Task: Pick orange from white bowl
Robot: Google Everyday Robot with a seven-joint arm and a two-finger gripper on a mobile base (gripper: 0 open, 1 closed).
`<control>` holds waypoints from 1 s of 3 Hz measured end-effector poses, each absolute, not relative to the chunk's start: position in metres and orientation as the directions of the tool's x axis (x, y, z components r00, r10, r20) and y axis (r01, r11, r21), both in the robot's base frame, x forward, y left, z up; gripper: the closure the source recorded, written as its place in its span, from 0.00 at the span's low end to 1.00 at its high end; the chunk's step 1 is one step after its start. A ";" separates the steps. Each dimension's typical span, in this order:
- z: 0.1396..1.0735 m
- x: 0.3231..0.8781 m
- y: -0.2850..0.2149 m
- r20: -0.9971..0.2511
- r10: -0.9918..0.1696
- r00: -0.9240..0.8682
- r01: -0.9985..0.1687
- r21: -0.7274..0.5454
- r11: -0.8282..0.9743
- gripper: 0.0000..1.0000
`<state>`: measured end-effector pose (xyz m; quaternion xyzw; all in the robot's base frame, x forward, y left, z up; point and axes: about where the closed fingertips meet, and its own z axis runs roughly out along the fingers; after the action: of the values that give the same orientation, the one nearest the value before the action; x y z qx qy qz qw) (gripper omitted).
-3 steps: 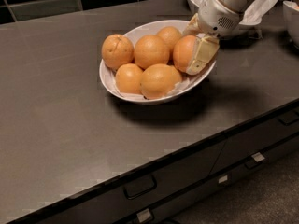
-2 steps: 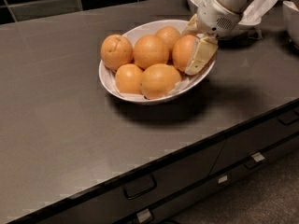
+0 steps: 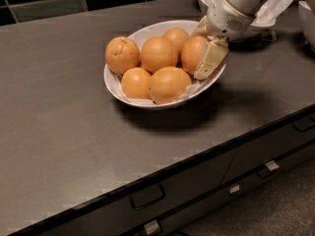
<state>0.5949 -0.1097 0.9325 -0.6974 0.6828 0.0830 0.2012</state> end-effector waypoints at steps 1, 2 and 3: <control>0.932 0.594 -0.109 -0.394 -0.918 0.048 -0.986 -0.166 0.019 0.29; 0.925 0.591 -0.109 -0.398 -0.917 0.022 -0.984 -0.169 0.049 0.31; 0.929 0.591 -0.109 -0.398 -0.917 0.022 -0.984 -0.169 0.049 0.50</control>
Offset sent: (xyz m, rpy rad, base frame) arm -0.0149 -0.0009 -0.0332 0.0063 0.0168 -0.0844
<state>0.5906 -0.1094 0.9286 -0.6847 0.6944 0.0815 0.2059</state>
